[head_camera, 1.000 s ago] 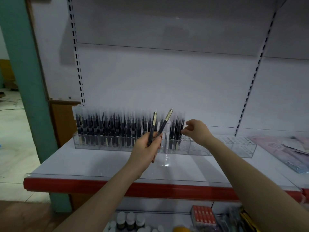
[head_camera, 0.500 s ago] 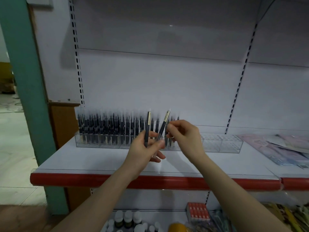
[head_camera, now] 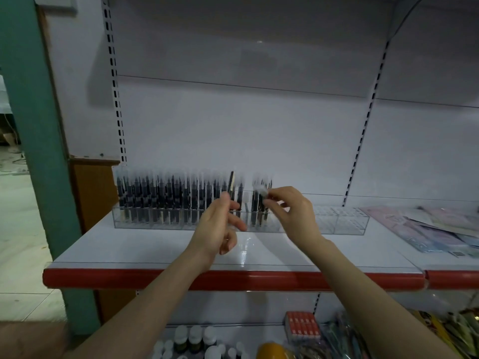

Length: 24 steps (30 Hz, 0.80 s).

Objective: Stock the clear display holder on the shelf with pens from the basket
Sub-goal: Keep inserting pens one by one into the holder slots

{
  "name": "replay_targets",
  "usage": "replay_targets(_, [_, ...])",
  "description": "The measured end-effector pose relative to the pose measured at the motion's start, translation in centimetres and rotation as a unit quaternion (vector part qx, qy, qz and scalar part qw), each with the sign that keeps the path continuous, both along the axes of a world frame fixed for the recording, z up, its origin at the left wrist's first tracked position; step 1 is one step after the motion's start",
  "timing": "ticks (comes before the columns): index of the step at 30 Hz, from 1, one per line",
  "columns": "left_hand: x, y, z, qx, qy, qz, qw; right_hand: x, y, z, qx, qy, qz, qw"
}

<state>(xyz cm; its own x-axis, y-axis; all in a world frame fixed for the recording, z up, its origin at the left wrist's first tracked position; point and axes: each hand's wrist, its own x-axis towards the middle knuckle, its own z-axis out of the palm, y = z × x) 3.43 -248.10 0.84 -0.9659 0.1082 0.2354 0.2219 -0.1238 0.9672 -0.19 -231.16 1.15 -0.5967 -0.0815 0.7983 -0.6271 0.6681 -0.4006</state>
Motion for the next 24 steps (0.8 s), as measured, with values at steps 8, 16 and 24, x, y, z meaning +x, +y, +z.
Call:
replay_targets(8, [-1.2,-1.2,-1.7,-0.073,0.038,0.061,0.995,-3.4,2.0,2.3,-0.173,-0.128,-0.063,0.974])
replay_targets(16, [-2.6,-1.7,-1.5,-0.063,0.042,0.097,0.992,-6.1,1.7,2.3,-0.097,-0.176,-0.081,0.976])
replay_targets(24, [-2.8,-1.8,-1.3,-0.079,0.058,0.061,0.993,-7.0,1.5,1.3,-0.018,-0.233,-0.104,0.967])
